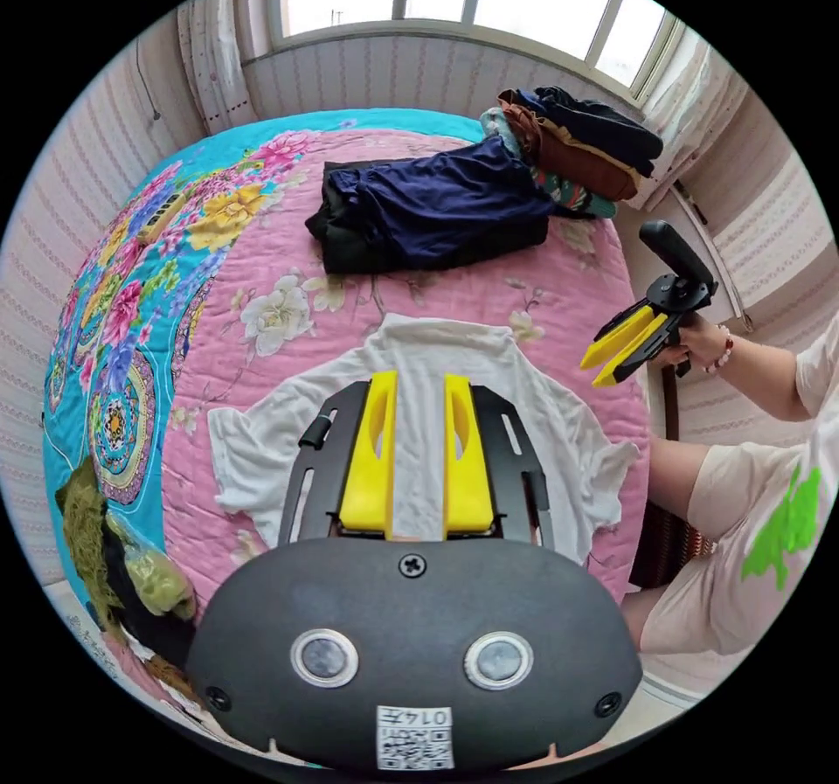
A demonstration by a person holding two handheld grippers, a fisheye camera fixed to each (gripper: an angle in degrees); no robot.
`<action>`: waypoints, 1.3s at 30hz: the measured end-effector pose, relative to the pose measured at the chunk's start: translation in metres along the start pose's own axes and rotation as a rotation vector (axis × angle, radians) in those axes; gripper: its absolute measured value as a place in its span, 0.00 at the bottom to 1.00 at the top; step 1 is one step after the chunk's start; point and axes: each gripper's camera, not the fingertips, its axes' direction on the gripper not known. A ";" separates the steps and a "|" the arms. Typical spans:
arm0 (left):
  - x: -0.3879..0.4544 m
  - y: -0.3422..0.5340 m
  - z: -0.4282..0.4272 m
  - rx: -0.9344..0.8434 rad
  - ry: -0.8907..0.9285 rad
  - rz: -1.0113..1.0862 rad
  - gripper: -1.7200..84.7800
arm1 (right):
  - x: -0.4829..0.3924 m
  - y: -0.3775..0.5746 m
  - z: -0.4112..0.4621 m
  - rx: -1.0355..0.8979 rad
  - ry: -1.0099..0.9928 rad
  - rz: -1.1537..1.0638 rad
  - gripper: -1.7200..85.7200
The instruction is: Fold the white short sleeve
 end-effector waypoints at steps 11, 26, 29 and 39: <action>0.146 0.164 0.026 -0.121 0.102 -0.427 0.10 | 0.013 0.104 0.099 -0.129 0.086 0.165 0.11; 0.156 0.230 -0.044 0.014 0.196 -0.662 0.08 | 0.021 0.143 0.147 -0.178 0.082 0.187 0.05; 0.146 0.254 -0.094 0.107 0.139 -0.672 0.11 | 0.020 0.146 0.147 -0.204 0.152 0.218 0.10; -0.029 0.391 -0.197 0.076 -0.231 -0.842 0.08 | -0.021 0.125 0.183 -0.269 0.259 0.131 0.10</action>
